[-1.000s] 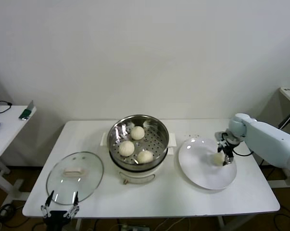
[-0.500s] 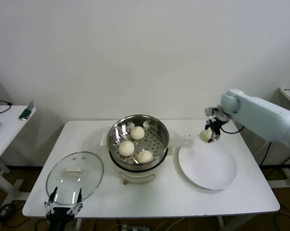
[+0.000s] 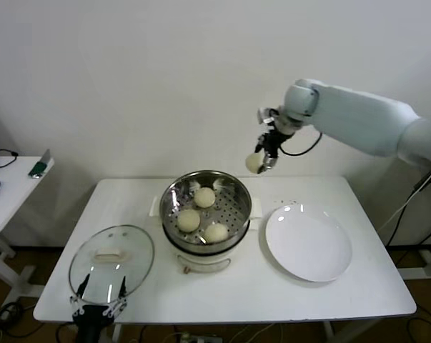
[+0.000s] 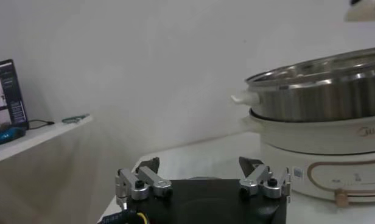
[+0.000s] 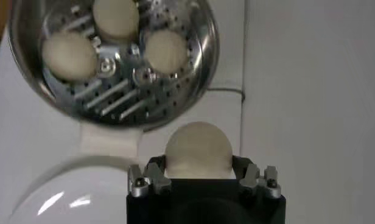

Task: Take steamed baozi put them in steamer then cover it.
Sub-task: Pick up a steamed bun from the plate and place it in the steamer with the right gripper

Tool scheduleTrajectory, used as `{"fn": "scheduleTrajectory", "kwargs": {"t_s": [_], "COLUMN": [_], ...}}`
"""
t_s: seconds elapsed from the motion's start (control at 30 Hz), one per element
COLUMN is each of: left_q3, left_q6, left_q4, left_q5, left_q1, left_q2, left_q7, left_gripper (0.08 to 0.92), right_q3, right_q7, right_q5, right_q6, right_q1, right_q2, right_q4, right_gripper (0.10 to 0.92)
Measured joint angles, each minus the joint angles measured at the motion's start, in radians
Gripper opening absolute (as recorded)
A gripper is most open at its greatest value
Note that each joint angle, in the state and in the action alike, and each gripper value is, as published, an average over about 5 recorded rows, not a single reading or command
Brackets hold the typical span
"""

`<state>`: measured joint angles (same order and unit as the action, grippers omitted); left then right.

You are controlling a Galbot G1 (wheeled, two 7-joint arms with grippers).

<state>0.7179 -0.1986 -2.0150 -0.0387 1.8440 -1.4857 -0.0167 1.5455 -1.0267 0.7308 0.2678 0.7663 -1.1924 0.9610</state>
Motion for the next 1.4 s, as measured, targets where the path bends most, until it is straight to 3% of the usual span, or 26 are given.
{"fn": "scheduleTrajectory", "kwargs": {"t_s": [0.4, 1.0, 1.27, 1.4], "left_q3": [0.007, 0.014, 0.013, 0.013], "left_q6": [-0.008, -0.004, 0.0, 0.002], "left_q4": [0.01, 0.04, 0.047, 0.046], "left_q5": [0.022, 0.033, 0.029, 0.027], "left_q1": [-0.002, -0.025, -0.032, -0.033], "left_q2": [0.016, 0.029, 0.029, 0.029], "left_q7": [0.0, -0.001, -0.001, -0.001], "left_gripper": [0.823, 0.823, 0.823, 0.823], "right_q3": [0.121, 0.205, 0.208, 0.205], "right_q7": [0.045, 0.062, 0.066, 0.065], "right_q5": [0.133, 0.134, 0.129, 0.124], "right_q6": [0.04, 0.05, 0.053, 0.052], "right_q1": [0.02, -0.077, -0.087, -0.082], "right_q2": [-0.149, -0.219, -0.223, -0.216], "right_q4": [0.027, 0.024, 0.023, 0.033], "right_gripper": [0.709, 0.714, 0.811, 0.822]}}
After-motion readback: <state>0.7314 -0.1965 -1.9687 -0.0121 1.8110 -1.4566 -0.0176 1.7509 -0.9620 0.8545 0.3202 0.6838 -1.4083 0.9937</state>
